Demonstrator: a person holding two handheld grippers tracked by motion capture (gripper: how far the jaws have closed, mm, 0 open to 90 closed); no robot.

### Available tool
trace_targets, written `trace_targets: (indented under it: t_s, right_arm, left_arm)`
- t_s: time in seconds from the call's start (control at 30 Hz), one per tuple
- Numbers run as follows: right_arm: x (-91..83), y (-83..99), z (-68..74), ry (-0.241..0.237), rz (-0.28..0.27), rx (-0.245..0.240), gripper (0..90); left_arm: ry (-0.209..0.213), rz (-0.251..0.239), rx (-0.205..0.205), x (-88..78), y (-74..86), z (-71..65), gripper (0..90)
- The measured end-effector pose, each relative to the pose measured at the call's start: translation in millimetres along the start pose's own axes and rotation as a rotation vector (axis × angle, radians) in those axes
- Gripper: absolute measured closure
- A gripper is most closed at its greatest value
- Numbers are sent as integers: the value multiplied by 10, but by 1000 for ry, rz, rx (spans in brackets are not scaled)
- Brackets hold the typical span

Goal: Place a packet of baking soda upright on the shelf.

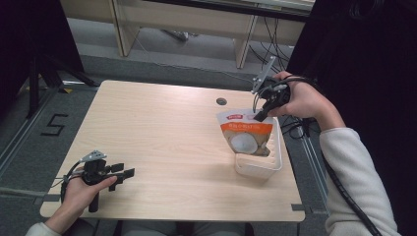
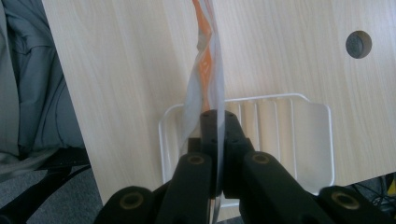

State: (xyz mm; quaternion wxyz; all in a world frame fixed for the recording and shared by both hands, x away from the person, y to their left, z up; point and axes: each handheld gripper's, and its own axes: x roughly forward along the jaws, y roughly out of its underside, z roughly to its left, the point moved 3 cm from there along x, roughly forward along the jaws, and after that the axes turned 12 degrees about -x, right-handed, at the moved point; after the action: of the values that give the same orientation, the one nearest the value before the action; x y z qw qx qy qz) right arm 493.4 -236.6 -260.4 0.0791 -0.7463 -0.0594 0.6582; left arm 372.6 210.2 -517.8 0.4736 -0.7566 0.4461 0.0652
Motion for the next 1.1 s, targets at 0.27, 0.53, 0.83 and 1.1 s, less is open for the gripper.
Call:
trace_targets:
  t_s: [0.27,0.53,0.83,1.1]
  right_arm:
    - [22,55,-2,2,4,12,900]
    - [2,79,11,9,4,13,900]
    - [19,121,21,3,-8,10,900]
    - [61,177,28,3,15,10,900]
  left_arm:
    - [4,5,6,3,1,-6,389]
    - [3,8,10,6,1,-11,389]
    - [0,8,16,12,0,-14,390]
    - [1,11,20,10,1,-19,389]
